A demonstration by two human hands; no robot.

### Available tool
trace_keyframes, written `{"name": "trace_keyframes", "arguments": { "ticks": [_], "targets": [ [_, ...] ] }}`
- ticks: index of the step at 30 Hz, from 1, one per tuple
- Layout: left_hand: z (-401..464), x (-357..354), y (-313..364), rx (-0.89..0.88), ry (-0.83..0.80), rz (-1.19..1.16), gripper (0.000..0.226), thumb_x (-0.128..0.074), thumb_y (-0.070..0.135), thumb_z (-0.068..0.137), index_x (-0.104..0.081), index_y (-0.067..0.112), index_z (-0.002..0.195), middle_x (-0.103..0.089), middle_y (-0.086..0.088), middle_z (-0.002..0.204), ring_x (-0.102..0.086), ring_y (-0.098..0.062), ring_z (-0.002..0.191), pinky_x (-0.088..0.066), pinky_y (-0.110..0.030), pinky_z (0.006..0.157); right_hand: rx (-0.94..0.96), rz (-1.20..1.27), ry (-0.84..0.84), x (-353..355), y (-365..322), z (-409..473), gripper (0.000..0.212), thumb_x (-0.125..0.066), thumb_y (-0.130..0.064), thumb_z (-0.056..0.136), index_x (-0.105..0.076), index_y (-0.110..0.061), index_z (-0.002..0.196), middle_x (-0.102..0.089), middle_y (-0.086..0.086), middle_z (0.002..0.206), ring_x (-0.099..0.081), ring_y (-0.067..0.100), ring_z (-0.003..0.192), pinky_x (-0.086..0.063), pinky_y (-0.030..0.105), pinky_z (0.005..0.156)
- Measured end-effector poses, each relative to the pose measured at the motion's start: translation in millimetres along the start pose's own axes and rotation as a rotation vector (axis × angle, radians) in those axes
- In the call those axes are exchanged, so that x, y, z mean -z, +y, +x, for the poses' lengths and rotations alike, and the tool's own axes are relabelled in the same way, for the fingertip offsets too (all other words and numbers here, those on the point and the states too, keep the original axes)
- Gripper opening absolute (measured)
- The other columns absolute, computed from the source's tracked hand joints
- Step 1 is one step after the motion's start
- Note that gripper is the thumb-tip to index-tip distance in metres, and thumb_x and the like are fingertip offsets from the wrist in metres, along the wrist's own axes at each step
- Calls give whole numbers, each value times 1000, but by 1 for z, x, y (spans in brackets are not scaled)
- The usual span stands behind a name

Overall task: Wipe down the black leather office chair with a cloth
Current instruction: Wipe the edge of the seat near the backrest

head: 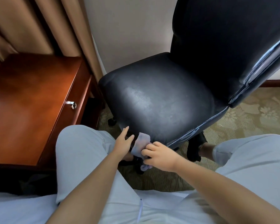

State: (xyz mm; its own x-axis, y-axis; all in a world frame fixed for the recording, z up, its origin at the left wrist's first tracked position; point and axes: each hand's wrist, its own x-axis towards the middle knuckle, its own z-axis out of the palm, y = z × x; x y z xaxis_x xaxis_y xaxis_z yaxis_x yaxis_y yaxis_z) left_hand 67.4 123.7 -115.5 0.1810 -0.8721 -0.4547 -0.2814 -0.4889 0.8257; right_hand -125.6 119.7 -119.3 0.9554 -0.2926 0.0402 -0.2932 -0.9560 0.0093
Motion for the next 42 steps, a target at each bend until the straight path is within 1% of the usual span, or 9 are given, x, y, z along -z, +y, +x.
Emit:
{"name": "trace_keyframes", "arguments": {
  "ticks": [8, 14, 18, 22, 28, 31, 34, 37, 42],
  "targets": [
    [-4, -16, 8, 42, -11, -113, 47, -34, 24, 104, -23, 24, 150, -11, 3, 160, -15, -17, 145, -15, -33, 116, -84, 61, 104, 4, 19, -26, 11, -76, -32, 71, -69, -27, 79, -56, -4, 95, -48, 20, 93, -44, 31, 71],
    [-2, -16, 8, -1, -60, -3, 50, -26, 23, 104, -13, 11, 151, -7, -5, 160, -6, -20, 147, -9, -35, 117, 84, -37, -105, -14, -20, 19, 9, -76, -38, 70, -72, -36, 77, -58, -11, 91, -54, 15, 94, -45, 28, 80],
    [-2, -16, 7, 2, -106, 54, 51, -22, 26, 105, -10, 11, 151, -1, -3, 160, 3, -18, 147, -2, -37, 120, 110, -49, -34, -6, -5, 13, 6, -69, -36, 76, -70, -33, 81, -57, -9, 92, -50, 17, 95, -43, 29, 77],
    [-2, -16, 13, 81, -98, -89, 49, -19, 35, 105, -7, 26, 152, 9, 7, 159, 4, -13, 147, -3, -43, 120, 2, 36, 118, -3, 24, -21, 14, -57, -32, 81, -69, -27, 77, -59, -3, 95, -51, 19, 94, -46, 31, 75],
    [-3, -23, 17, 103, -104, -119, 49, -17, 34, 105, -4, 25, 152, 11, 6, 159, 6, -14, 147, -1, -44, 120, -31, 81, 169, 2, 11, -23, 23, -50, -22, 87, -72, -17, 81, -63, 1, 96, -58, 22, 93, -51, 33, 82],
    [-2, -23, 11, 26, -97, -20, 51, -19, 33, 104, -12, 14, 152, 0, -1, 160, 2, -16, 147, -2, -41, 120, 73, 78, 65, -10, -11, 4, 8, -63, -21, 83, -71, -18, 86, -65, -2, 97, -60, 19, 95, -48, 29, 89],
    [-3, -17, 6, 86, -138, -82, 76, -23, 63, 92, -20, 15, 151, -15, -2, 159, -11, -18, 147, -13, -43, 120, 102, 65, -24, -20, -18, 20, 12, -76, -27, 74, -72, -21, 85, -68, -5, 94, -62, 16, 94, -50, 28, 86],
    [0, -13, 4, 202, -155, -212, 111, -29, 90, 64, -22, 21, 151, -20, 1, 158, -18, -18, 145, -17, -43, 119, 94, 14, 1, -14, -8, 16, 8, -65, -22, 79, -72, -20, 82, -66, -4, 95, -61, 18, 93, -47, 29, 92],
    [-3, -20, 8, 176, -136, -252, 57, -20, 48, 102, -4, 27, 153, -6, 5, 160, -11, -15, 146, -9, -36, 119, 5, 60, 163, 2, 26, -21, 23, -51, -23, 89, -71, -14, 82, -64, 2, 97, -59, 22, 89, -46, 31, 91]
  ]
}}
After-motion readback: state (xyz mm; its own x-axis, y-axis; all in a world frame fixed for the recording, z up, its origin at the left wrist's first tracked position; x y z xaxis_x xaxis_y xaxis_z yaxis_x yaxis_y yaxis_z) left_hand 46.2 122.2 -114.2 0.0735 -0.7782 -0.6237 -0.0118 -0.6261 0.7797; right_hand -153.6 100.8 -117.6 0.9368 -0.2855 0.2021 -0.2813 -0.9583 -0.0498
